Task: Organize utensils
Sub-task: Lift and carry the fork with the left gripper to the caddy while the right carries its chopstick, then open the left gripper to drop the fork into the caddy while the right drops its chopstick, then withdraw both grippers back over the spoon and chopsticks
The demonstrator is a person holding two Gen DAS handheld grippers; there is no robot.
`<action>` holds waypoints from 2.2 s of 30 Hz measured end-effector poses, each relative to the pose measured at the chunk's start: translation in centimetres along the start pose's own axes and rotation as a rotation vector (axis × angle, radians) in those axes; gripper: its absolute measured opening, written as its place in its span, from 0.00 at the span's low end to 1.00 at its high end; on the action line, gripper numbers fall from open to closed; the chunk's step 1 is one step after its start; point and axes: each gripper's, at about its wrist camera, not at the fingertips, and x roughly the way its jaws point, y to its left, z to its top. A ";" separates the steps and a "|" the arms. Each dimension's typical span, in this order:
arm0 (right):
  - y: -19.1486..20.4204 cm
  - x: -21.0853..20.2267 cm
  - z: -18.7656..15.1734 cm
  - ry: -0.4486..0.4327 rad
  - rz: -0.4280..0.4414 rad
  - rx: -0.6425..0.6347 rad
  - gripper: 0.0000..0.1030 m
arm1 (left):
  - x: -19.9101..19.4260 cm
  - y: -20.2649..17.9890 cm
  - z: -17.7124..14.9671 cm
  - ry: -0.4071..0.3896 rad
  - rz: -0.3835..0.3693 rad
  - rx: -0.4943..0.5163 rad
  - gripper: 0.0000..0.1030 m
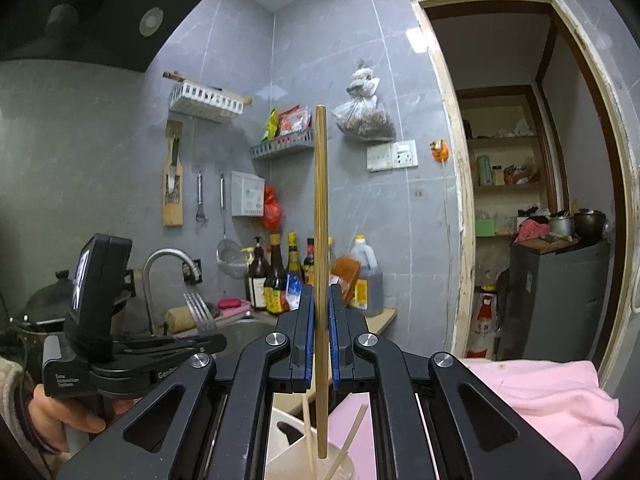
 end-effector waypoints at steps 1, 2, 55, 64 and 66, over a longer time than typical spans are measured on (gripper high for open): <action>0.1 0.2 -0.2 0.012 0.001 -0.004 0.04 | 0.1 -0.1 -0.2 0.004 0.001 0.005 0.01; 0.2 0.3 -0.4 0.020 0.000 -0.007 0.04 | 0.1 -0.2 -0.3 0.008 0.002 0.009 0.01; -5.9 -16.0 3.2 -0.054 -0.292 -0.026 0.98 | -9.7 -11.1 -1.2 -0.164 -0.245 0.073 0.81; -9.3 -23.5 5.0 0.052 -0.418 -0.084 1.00 | -11.1 -17.1 -3.1 -0.138 -0.371 0.144 0.92; -10.1 -24.2 4.0 0.094 -0.434 -0.076 1.00 | -10.7 -18.3 -4.0 -0.108 -0.385 0.163 0.92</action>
